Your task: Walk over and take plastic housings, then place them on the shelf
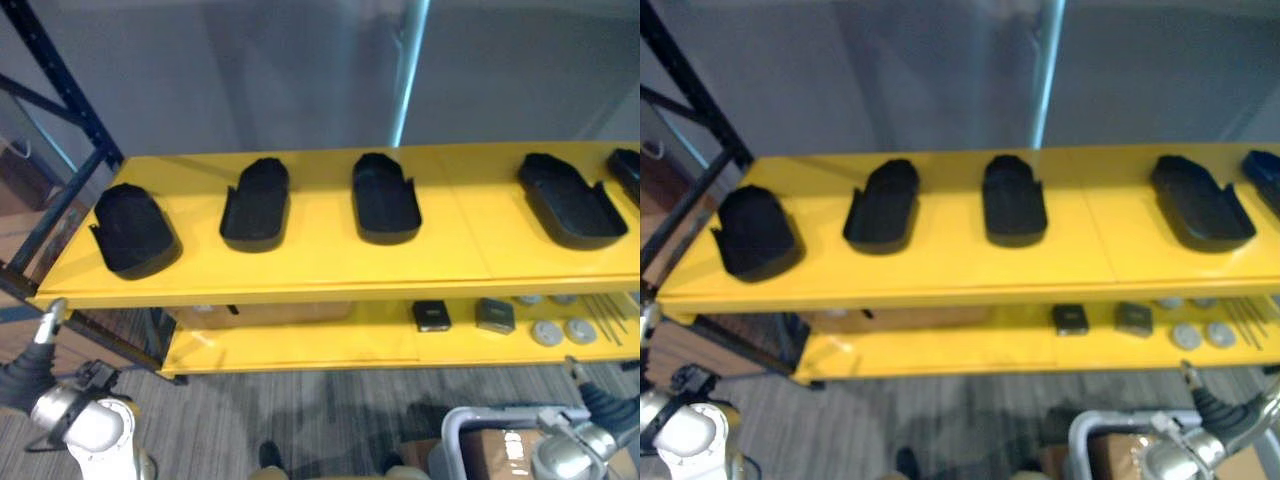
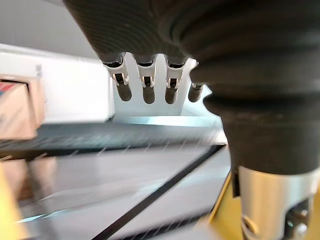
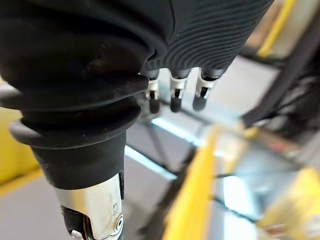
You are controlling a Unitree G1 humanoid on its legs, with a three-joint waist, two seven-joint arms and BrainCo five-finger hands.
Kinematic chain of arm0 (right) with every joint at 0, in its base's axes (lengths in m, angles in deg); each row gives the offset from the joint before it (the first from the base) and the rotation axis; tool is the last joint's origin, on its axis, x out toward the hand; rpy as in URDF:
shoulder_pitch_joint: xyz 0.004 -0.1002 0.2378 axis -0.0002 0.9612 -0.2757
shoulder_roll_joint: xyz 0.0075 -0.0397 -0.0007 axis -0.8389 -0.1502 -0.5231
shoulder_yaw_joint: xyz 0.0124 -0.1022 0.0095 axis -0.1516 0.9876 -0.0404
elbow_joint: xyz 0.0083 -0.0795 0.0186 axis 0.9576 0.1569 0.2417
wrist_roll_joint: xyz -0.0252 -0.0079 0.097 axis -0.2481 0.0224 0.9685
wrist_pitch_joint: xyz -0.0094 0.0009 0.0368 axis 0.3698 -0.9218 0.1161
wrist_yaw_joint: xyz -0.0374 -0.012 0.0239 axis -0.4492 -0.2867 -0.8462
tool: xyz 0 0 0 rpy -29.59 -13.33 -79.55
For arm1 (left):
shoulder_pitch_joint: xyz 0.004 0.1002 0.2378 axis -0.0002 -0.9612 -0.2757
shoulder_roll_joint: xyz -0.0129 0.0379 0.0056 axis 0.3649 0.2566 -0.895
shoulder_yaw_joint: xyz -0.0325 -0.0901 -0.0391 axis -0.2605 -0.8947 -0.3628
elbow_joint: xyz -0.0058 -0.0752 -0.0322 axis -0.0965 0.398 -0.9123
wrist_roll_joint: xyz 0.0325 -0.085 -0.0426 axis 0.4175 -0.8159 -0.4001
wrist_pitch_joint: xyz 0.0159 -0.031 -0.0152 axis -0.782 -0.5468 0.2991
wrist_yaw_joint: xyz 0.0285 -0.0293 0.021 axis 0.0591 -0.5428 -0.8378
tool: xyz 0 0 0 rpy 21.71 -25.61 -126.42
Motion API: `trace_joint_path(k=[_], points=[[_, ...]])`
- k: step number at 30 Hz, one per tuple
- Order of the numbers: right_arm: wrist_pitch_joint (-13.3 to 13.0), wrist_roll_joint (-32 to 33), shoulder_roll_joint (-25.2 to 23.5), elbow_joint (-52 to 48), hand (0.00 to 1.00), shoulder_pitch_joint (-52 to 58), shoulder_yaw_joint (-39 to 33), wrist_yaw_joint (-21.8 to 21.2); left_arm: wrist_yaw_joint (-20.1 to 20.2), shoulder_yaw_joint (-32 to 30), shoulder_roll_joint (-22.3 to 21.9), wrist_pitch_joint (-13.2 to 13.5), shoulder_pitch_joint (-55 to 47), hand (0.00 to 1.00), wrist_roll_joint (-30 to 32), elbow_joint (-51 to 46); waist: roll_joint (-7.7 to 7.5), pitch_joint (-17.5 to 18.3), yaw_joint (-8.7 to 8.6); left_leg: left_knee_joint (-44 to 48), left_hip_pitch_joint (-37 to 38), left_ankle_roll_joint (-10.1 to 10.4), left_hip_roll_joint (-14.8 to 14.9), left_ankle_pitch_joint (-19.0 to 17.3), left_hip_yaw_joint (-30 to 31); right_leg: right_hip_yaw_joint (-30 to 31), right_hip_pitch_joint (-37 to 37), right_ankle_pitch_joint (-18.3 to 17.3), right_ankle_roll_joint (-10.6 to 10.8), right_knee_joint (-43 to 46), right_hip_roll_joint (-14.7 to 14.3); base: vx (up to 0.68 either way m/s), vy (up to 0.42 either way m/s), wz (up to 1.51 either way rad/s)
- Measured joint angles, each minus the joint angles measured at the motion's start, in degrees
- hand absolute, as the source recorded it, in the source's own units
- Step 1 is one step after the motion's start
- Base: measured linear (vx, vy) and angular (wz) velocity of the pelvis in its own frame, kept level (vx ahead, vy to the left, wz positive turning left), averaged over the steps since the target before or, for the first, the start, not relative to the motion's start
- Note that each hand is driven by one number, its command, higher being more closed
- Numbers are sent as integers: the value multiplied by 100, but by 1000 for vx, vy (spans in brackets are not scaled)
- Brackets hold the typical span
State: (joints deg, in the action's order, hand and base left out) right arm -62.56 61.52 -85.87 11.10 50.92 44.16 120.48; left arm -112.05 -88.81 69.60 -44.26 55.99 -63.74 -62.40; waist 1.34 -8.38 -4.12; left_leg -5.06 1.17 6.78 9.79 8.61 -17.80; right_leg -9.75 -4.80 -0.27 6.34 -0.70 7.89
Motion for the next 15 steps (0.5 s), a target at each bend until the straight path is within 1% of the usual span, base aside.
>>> trace_joint_path(k=[1, 2, 3, 4, 5, 6, 7, 8, 10, 11, 12, 15], points=[[25, 5, 2, 103, 0, 10, -15, 0, 20, 7, 131, -177, 68, 0, 103, 121, -5, 3, -3, 0, 0, 1, 2, -5, -29, 39, 25, 2, 1, 6, -1, 9, 1, -19], [97, 64, 14, 330, 0, 57, -25, 12, 149, 21, 424, -583, 288, 0, 192, 368, -11, 7, -6, 0, -21, 4, 5, -9, -62, 74, 75, 7, -1, 28, 0, 7, -1, -12], [104, 76, 17, 417, 0, 84, -26, 20, 178, 44, 545, -739, 369, 0, 259, 459, -14, 3, -15, -1, -28, 4, 5, -11, -71, 84, 87, 8, -2, 29, 1, 7, 1, -12], [166, 118, 26, 532, 0, 112, -26, 21, 208, 90, 796, -968, 497, 0, 394, 650, -16, 5, -37, -1, -27, 2, 4, -24, -101, 116, 110, 8, -2, 37, 3, 9, 2, -8], [181, 140, 39, 589, 0, 123, -26, 24, 223, 94, 917, -1081, 544, 0, 403, 723, -16, 5, -63, -1, -27, 16, 4, -40, -120, 139, 127, 7, -3, 47, 4, 10, 7, -19], [183, 232, 99, 726, 0, 114, -24, 35, 323, 109, 1169, -1315, 687, 0, 540, 906, -13, 4, -88, -2, -27, 12, 4, -61, -178, 216, 189, 7, -3, 79, 4, 15, 5, -16], [197, 278, 192, 896, 0, 100, -24, 49, 404, 201, 1460, -1483, 889, 0, 622, 1163, 13, -14, -117, -3, -35, 20, -2, -78, -189, 232, 203, 8, -3, 100, 10, 16, 5, -14], [211, 293, 240, 976, 0, 100, -24, 52, 442, 282, 1614, -1564, 1006, 0, 627, 1315, 23, -20, -126, -3, -36, 21, -5, -78, -195, 241, 216, 8, -3, 106, 14, 13, 8, -9], [216, 395, 413, 1254, 0, 80, -22, 66, 688, 550, 2133, -1837, 1475, 0, 753, 1850, 61, -45, -138, -3, -34, 22, 0, -78, -313, 370, 295, 12, 1, 128, 12, 17, 10, -20], [215, 398, 459, 1335, 0, 68, -22, 68, 773, 598, 2235, -1880, 1577, 0, 783, 1976, 77, -54, -138, -3, -33, 22, -2, -79, -328, 385, 289, 27, 8, 134, 12, 43, 2, -17], [214, 477, 528, 1469, 0, 68, -23, 72, 896, 745, 2436, -1963, 1795, 0, 785, 2267, 100, -69, -162, -3, -35, 13, -6, -72, -331, 393, 295, 34, 16, 137, 16, 47, -1, -7], [208, 500, 587, 1689, 0, 51, -23, 79, 1246, 974, 2769, -2108, 2093, 0, 836, 2712, 98, -72, -291, -2, -29, 5, 1, -63, -364, 479, 344, 33, 15, 180, 2, 38, -2, -8]])
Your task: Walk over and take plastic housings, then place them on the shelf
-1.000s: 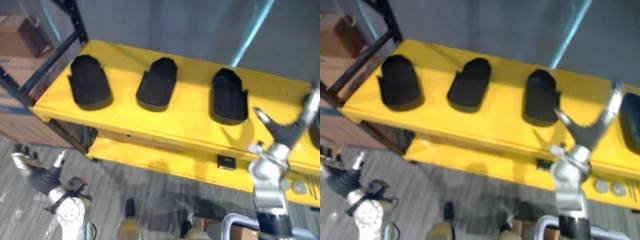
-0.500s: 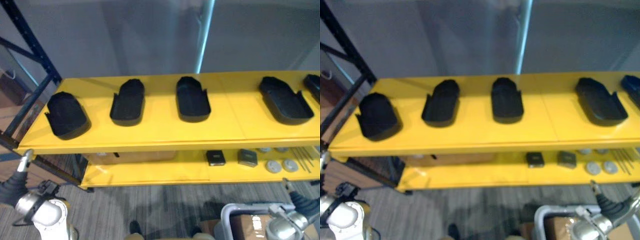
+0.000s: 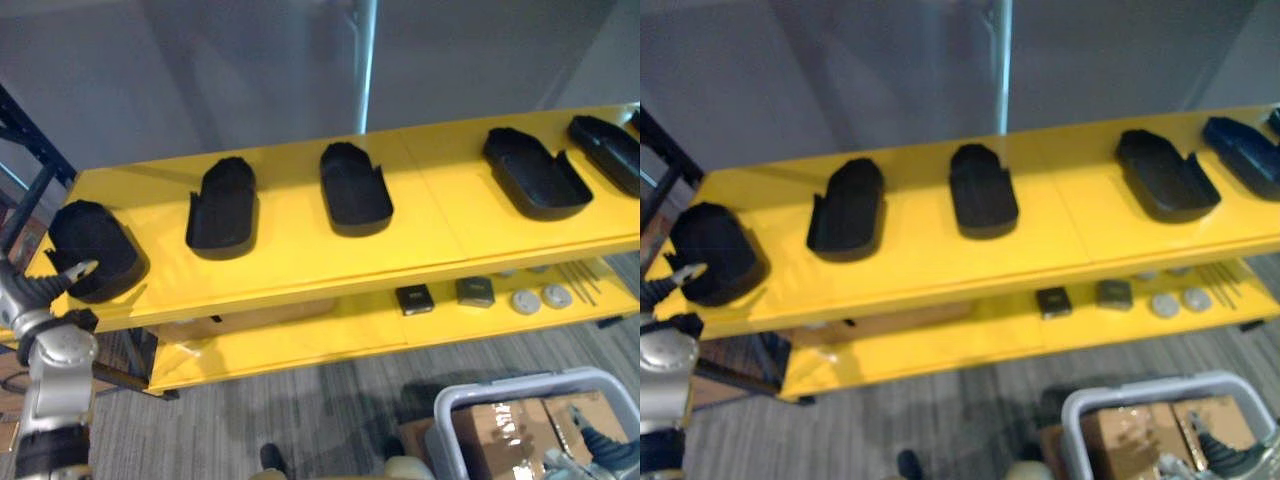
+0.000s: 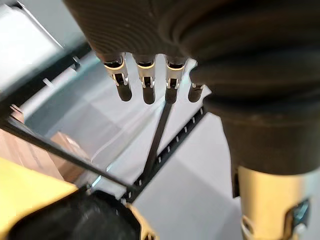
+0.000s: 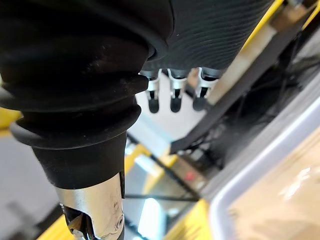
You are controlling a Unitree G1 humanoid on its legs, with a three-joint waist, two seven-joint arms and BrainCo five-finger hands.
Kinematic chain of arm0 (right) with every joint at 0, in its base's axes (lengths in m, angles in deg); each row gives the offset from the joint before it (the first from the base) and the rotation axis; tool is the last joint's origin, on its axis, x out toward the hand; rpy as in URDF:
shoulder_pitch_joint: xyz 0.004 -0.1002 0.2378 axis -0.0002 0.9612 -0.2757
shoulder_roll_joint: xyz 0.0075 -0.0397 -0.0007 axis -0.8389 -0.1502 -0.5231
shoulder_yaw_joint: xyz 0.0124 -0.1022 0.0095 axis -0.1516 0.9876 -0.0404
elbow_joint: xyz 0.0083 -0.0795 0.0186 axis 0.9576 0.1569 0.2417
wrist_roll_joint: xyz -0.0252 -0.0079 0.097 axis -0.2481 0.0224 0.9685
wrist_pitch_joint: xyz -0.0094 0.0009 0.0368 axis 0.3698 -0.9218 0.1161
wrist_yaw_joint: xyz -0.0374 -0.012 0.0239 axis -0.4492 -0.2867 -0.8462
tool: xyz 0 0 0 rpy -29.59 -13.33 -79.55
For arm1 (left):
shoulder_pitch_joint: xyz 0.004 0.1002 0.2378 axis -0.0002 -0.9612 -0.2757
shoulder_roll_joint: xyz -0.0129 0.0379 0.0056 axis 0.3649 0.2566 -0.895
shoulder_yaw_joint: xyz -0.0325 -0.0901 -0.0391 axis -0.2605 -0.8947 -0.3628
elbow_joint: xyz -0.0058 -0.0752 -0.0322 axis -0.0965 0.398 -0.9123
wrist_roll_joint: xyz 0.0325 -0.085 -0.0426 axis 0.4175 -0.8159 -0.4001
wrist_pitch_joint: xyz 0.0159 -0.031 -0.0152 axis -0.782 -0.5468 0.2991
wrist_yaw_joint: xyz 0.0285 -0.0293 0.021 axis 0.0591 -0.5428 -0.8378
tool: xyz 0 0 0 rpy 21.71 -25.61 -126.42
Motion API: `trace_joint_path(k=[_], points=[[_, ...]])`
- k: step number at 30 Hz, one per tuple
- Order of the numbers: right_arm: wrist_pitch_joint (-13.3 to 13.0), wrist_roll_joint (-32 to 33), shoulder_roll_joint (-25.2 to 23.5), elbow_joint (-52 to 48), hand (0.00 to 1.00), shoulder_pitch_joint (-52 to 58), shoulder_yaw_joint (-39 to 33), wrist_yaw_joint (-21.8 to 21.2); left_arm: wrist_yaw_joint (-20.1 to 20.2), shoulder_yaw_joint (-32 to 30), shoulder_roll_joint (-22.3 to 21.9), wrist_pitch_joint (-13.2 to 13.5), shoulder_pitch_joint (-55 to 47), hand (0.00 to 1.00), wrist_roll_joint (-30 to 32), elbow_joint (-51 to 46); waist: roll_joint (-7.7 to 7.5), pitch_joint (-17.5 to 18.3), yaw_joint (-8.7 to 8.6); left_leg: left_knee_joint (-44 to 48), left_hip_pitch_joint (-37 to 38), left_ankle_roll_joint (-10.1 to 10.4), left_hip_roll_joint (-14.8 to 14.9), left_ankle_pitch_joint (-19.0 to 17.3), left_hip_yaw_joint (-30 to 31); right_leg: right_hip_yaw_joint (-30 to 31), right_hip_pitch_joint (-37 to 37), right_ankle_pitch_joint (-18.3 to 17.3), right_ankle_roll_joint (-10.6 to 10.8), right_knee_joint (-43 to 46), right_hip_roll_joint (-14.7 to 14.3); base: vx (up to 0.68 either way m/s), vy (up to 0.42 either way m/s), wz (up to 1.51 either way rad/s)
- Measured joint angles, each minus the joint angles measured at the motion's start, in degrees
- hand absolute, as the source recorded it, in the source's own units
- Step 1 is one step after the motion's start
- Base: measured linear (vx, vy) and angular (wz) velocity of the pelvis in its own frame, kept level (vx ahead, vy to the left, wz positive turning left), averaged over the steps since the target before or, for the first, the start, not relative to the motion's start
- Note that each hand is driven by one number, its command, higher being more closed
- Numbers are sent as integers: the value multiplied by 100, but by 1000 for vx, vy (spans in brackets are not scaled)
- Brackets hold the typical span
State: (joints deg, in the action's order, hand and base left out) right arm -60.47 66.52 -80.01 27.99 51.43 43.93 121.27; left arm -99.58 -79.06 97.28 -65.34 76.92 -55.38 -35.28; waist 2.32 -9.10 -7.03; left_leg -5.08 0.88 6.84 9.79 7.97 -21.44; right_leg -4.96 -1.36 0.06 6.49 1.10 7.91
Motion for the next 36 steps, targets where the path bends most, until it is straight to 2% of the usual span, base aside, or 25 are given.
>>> trace_joint_path(k=[4, 7, 9, 12, 15, 19, 26, 30, 34, 35, 36], points=[[-4, 4, 44, 168, 0, -41, 1, -4, 702, 312, 217, -314, 446, 0, 237, 420, -2, -53, -28, 1, 4, 5, 6, -4, -105, 88, 98, 17, 29, 68, -6, 18, 2, -12], [-6, 4, 106, 176, 0, -115, 3, -5, 1116, 489, 375, -445, 694, 0, 443, 705, 4, -186, -46, 1, 8, 4, 10, -3, -130, 170, 149, 6, 14, 131, -12, -15, 3, -7], [-7, 8, 153, 243, 0, -156, 43, -5, 1559, 562, 484, -762, 760, 0, 523, 879, 2, -197, -107, 0, 9, 4, 11, -3, -130, 177, 157, -24, -20, 143, -14, 0, 0, 0], [-6, 39, 165, 331, 0, -185, 51, 16, 2058, 702, 630, -1101, 870, 0, 640, 1149, 18, -290, -141, 0, -1, 4, 10, -3, -133, 192, 197, -46, -14, 178, -11, 0, 0, 0], [-3, 110, 167, 331, 0, -193, 53, 56, 2467, 702, 712, -1297, 986, 0, 681, 1414, 15, -322, -150, 0, -32, 4, 11, -2, -134, 204, 250, -52, -16, 216, -12, 0, 0, 0], [1, 110, 167, 341, 0, -187, 54, 66, 2764, 702, 731, -1366, 1111, 0, 711, 1765, 16, -326, -162, 0, -33, 4, 12, -3, -134, 205, 259, -60, -25, 230, -13, 0, 0, 0], [4, 108, 167, 342, 0, -195, 215, 79, 3198, 700, 747, -1358, 1249, 0, 1140, 2025, 4, -466, -181, 1, -84, 4, 15, 12, -134, 213, 362, -105, -19, 338, -16, 0, 0, 0], [14, 102, 167, 341, 0, -195, 236, 77, 3527, 705, 746, -1185, 1248, 0, 1516, 2120, -2, -471, -180, 2, -83, 10, 15, 17, -135, 210, 363, -107, -22, 353, -16, 16, 0, 0], [15, 104, 186, 341, 0, -195, 264, 76, 3646, 704, 747, -1067, 1278, 0, 1568, 2357, 81, -550, -176, 5, -68, 10, 10, 16, -142, 196, 346, -113, -21, 353, -11, 8, 0, 0], [18, 105, 187, 341, 0, -195, 264, 71, 3671, 705, 747, -1047, 1278, 100, 1565, 2389, 121, -590, -175, 6, -66, 11, 11, 16, -143, 193, 347, -115, -17, 353, -12, 0, 0, 0], [18, 105, 199, 341, 0, -196, 264, 66, 3674, 704, 747, -1019, 1283, 100, 1565, 2433, 152, -624, -174, 6, -59, 10, 11, 15, -146, 192, 342, -119, -14, 356, -11, 0, 0, 0]])
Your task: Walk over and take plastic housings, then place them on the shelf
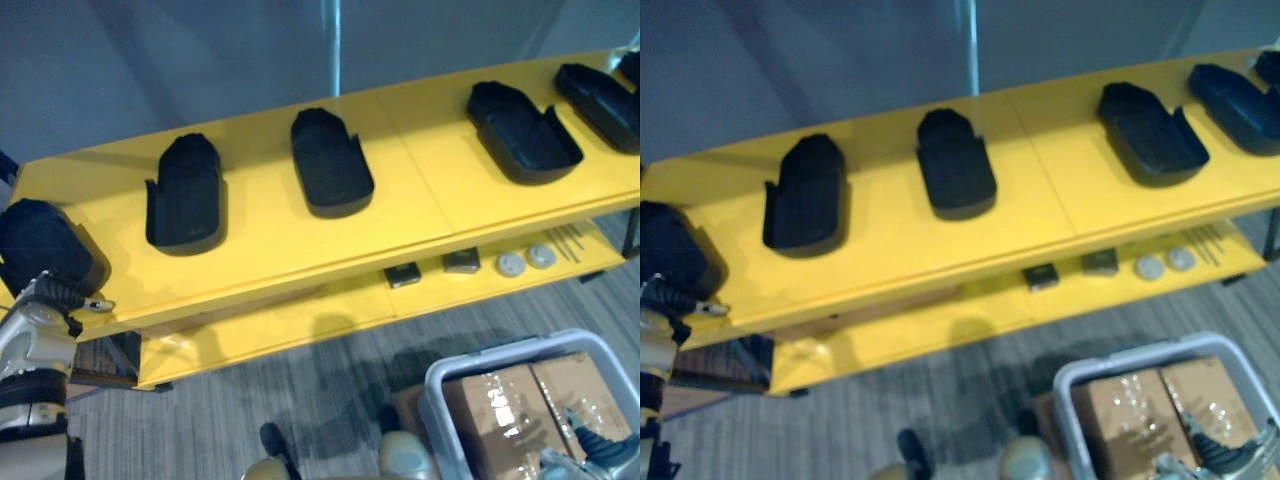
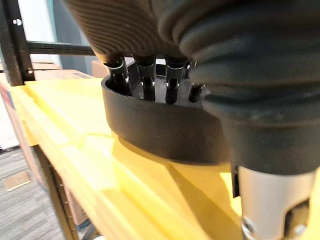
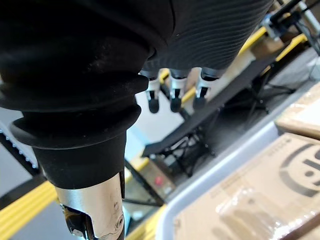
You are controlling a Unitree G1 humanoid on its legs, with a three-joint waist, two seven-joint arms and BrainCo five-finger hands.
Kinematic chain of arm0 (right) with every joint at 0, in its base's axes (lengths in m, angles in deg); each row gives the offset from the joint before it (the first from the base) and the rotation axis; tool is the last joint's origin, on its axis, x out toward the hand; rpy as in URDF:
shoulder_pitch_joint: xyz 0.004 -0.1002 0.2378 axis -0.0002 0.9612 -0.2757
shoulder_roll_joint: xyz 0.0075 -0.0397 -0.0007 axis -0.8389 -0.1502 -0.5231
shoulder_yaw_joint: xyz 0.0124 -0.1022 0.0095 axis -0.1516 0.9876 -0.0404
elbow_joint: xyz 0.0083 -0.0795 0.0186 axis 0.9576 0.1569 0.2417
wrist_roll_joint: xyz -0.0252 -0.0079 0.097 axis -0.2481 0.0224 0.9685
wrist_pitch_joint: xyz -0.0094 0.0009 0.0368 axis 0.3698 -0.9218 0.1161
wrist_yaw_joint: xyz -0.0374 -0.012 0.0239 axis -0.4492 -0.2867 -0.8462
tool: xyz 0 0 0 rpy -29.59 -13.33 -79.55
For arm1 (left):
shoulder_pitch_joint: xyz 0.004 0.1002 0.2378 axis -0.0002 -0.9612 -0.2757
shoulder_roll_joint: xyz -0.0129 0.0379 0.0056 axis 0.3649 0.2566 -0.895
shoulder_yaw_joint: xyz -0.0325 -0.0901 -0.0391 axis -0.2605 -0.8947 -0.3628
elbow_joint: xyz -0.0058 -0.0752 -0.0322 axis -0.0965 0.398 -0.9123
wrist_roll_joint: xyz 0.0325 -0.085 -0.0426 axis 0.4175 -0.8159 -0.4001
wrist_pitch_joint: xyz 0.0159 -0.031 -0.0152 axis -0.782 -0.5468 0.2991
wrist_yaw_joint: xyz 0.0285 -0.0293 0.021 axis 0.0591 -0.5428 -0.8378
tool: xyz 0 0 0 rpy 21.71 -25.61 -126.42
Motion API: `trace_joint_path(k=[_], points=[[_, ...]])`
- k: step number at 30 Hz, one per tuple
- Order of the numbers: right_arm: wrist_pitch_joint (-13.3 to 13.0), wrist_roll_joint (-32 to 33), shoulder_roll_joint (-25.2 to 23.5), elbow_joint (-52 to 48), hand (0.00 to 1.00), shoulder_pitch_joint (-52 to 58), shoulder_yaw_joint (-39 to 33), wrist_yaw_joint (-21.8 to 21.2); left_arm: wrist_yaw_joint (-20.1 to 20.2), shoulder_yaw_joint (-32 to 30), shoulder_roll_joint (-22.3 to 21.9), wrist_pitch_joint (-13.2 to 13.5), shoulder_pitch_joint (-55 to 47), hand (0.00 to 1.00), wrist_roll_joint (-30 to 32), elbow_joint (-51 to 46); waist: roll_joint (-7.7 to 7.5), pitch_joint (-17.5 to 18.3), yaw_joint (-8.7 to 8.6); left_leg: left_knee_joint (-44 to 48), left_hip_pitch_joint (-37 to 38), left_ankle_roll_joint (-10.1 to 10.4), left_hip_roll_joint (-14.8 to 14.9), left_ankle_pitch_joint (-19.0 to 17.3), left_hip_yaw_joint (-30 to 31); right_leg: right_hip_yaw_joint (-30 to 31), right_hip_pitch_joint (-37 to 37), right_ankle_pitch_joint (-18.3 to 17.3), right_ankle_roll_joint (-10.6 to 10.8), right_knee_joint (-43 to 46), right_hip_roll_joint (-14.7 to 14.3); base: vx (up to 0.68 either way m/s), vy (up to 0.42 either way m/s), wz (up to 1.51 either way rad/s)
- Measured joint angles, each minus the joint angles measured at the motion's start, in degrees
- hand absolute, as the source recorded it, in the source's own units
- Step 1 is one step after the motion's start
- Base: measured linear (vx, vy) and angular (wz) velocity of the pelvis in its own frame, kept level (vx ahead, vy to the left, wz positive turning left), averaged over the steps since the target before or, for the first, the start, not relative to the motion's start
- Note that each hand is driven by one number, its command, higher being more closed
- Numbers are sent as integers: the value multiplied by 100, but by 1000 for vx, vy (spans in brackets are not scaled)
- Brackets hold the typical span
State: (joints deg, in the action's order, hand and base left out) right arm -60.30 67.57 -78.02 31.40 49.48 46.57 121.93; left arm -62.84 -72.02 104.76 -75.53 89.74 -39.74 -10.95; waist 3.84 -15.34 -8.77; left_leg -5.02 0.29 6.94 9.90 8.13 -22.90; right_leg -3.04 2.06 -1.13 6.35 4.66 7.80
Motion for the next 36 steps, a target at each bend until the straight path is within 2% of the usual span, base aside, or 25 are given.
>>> trace_joint_path(k=[5, 11, 17, 23, 28, 29, 32, 36], points=[[0, 1, 149, 0, 0, 2, 0, -8, -1, -2, 45, 74, 3, 100, 2, 98, 129, -96, -1, 0, 16, 0, 1, -1, -24, 5, -1, -25, 4, 3, 1, 0, 0, 0], [-4, 1, 172, 2, 0, 2, -1, -16, -38, -1, 89, 220, 0, 100, 1, 280, 139, -101, -4, 4, 17, -1, 0, -8, -53, 14, 12, -27, 4, 1, 3, 0, 0, 0], [-12, -10, 233, 2, 0, 4, -2, -31, -112, 22, 78, 295, -21, 100, -56, 292, 220, -144, -13, 4, -4, -1, -3, -20, -116, 52, 86, -27, 6, 16, 11, 4, 2, -4], [-23, -13, 262, 2, 0, 2, -2, -31, -134, 176, 49, 322, -22, 100, -57, 284, 244, -157, -127, 25, -22, 3, -1, -23, -113, 47, 103, -10, 34, 17, 6, 11, 0, 0], [-32, -12, 290, 24, 0, 5, -2, -31, -386, 175, 39, 277, -45, 100, -57, 295, 249, -160, -108, 26, -21, 3, -1, -23, -103, 40, 104, -11, 34, 42, 4, 8, 0, 1], [-39, -13, 309, 25, 0, 5, -2, -31, -544, 174, 39, 285, -46, 100, -57, 295, 256, -163, -90, 26, -22, 3, -1, -24, -101, 39, 106, -15, 34, 46, 5, 0, 0, 0], [-58, -14, 343, 25, 0, 4, -2, -31, -614, 174, 39, 308, -46, 100, -58, 295, 281, -196, -73, 26, -23, 3, -3, -24, -99, 37, 119, -40, 20, 76, 9, 0, 0, 0], [-130, -14, 364, 75, 0, 5, -1, -30, -928, 174, 39, 602, -51, 100, -20, 262, 318, -252, -44, 26, -34, 2, -11, -22, -99, 37, 181, -104, 18, 166, 24, 0, 0, 0]])
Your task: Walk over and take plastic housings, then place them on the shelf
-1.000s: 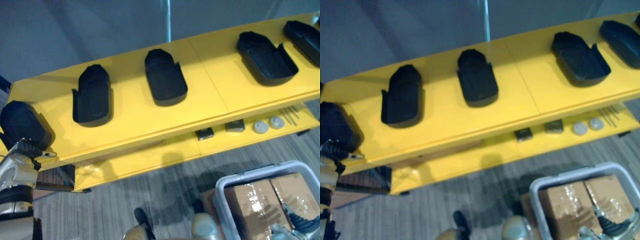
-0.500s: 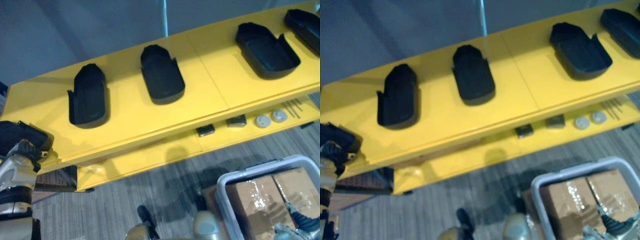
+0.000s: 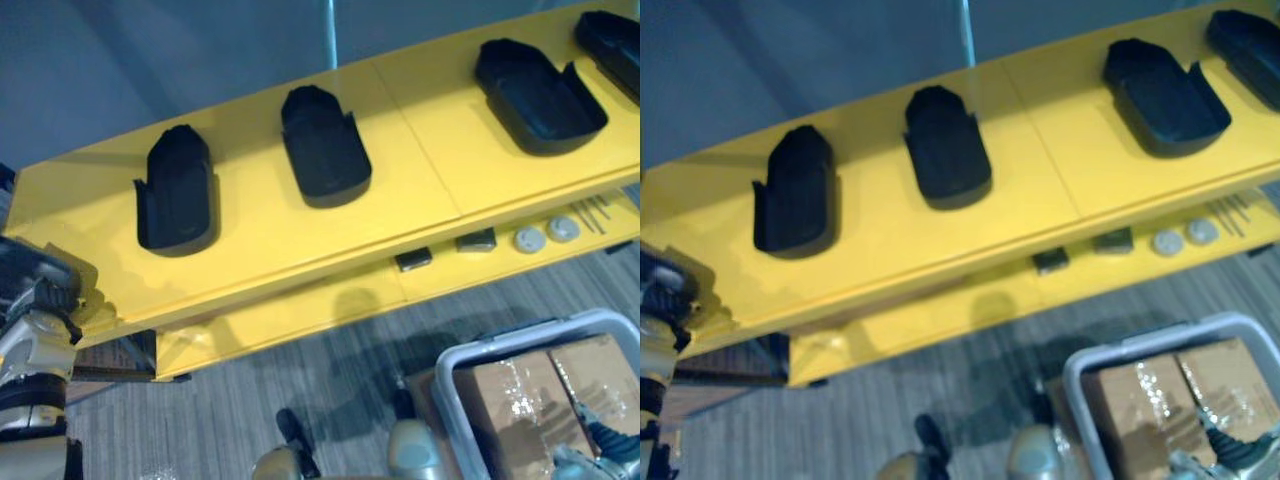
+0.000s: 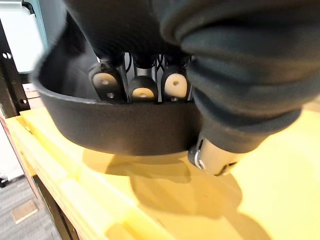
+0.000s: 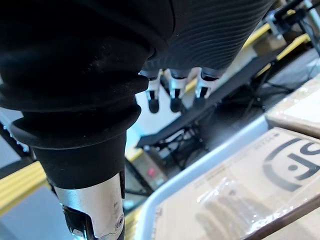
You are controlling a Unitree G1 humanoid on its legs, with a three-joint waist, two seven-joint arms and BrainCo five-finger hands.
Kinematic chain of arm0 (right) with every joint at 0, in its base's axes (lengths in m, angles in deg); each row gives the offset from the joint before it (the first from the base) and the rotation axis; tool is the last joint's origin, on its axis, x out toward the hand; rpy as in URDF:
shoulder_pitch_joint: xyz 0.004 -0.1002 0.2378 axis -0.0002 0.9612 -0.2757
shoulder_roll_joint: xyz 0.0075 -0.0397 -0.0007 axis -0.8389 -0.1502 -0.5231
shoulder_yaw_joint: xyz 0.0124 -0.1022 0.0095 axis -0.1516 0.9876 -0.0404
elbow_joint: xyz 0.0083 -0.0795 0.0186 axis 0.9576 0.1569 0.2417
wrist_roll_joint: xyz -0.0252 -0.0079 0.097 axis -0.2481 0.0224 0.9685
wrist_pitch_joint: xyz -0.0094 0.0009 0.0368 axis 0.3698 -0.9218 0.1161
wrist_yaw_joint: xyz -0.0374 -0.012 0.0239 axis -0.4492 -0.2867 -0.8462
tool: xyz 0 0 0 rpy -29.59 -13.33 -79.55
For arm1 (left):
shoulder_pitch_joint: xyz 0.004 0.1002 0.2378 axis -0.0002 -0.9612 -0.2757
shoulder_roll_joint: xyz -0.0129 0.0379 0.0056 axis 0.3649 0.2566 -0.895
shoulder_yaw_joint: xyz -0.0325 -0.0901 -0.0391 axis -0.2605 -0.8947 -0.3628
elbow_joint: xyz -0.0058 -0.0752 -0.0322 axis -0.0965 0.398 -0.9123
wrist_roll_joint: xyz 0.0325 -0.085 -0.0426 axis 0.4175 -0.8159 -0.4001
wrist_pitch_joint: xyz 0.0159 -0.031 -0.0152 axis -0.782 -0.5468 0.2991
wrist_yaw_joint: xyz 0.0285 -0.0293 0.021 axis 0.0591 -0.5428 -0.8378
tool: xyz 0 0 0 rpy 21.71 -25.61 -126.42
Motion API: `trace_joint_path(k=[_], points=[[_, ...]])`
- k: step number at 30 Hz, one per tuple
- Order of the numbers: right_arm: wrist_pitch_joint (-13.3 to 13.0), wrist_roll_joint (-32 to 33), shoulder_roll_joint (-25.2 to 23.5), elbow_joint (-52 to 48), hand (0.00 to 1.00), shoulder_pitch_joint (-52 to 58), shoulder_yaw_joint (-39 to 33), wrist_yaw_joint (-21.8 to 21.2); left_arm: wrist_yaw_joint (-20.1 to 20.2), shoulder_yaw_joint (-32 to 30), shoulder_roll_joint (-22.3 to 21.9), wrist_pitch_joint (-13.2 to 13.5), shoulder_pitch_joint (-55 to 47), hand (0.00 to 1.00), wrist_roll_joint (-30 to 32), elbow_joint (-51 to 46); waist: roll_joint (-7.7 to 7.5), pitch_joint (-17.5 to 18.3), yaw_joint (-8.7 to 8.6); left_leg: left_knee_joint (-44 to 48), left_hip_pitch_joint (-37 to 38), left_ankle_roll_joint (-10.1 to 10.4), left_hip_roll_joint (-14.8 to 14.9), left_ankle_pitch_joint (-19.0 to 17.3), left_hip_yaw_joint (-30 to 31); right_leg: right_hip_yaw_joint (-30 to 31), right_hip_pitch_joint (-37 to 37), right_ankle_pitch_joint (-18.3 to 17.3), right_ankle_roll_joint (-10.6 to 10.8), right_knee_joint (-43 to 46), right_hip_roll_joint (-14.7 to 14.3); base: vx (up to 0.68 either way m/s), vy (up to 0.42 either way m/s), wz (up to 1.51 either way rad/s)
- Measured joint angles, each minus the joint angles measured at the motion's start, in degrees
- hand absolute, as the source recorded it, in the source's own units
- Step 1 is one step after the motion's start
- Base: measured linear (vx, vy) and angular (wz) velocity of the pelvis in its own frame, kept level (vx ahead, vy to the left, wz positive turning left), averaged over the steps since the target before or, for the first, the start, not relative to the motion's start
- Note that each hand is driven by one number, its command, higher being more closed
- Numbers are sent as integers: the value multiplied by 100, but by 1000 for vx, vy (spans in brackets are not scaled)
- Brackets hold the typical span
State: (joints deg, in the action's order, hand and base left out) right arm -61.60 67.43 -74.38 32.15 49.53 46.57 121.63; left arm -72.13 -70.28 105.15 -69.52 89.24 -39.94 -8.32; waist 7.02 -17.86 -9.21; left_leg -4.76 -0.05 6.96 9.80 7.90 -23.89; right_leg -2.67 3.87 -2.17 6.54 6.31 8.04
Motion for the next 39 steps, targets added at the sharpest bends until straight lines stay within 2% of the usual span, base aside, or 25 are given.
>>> trace_joint_path(k=[2, 5, 7, 10, 14, 18, 26, 29, 34, 39], points=[[-5, 1, 3, 2, 0, 2, -1, 0, -197, -3, 10, 233, 0, 100, 47, -95, 7, -3, 10, 0, 0, 0, -11, 0, 9, -6, 0, -9, 15, 11, 11, 0, 0, 0], [-46, -1, 11, 35, 0, 6, -1, 0, -248, 7, 147, 694, -87, 100, 202, -243, 14, -7, 39, 1, 0, 0, -32, 0, 15, -13, 0, -2, 34, 12, 32, 0, 0, 0], [-109, 1, 58, 149, 0, 7, -1, -4, -246, 26, 401, 1178, -181, 100, 232, -328, 19, -9, 56, 1, -3, -1, -54, -1, 43, -29, -6, 4, 45, 17, 53, 23, 12, 4], [-123, -1, 73, 189, 0, 15, -2, -9, -230, 61, 683, 1669, -305, 100, 253, -420, 60, -30, 63, 2, -2, -2, -69, -1, 129, -62, -53, 4, 56, 15, 63, 21, 8, 9], [-122, -13, 217, 261, 0, 13, 1, -87, -218, 64, 899, 2114, -573, 100, 338, -500, 143, -48, 79, 2, 5, -3, -84, -2, 141, -77, -72, 2, 63, 6, 79, 2, 2, 2], [-122, -36, 304, 370, 0, 13, -4, -103, -197, 67, 1096, 2592, -749, 100, 476, -470, 153, -50, 78, 2, 6, -6, -90, -3, 150, -89, -83, 7, 71, -9, 86, 0, 0, 0], [-123, -39, 444, 373, 0, 12, -2, -124, -104, 73, 1126, 3160, -835, 100, 478, -429, 230, -53, 75, 2, 0, -7, -112, -3, 157, -90, -95, 27, 101, -82, 105, 0, 0, 0], [-125, -39, 500, 373, 0, 9, -2, -147, -138, 268, 1313, 3393, -837, 100, 712, -430, 273, -48, 67, 2, 0, -7, -112, -3, 164, -98, -96, 27, 102, -85, 105, 0, 0, 0], [-129, -35, 529, 374, 0, 7, -1, -225, -341, 282, 1356, 3667, -829, 100, 960, -468, 306, -28, 44, 2, 0, -7, -118, -3, 169, -107, -96, 30, 106, -91, 111, 0, 0, 0], [-129, -20, 571, 392, 0, 7, 0, -226, -663, 521, 1498, 3791, -827, 100, 1150, -625, 305, -28, 19, 3, -5, -17, -131, -9, 169, -107, -88, 31, 110, -121, 128, 0, 0, 0]])
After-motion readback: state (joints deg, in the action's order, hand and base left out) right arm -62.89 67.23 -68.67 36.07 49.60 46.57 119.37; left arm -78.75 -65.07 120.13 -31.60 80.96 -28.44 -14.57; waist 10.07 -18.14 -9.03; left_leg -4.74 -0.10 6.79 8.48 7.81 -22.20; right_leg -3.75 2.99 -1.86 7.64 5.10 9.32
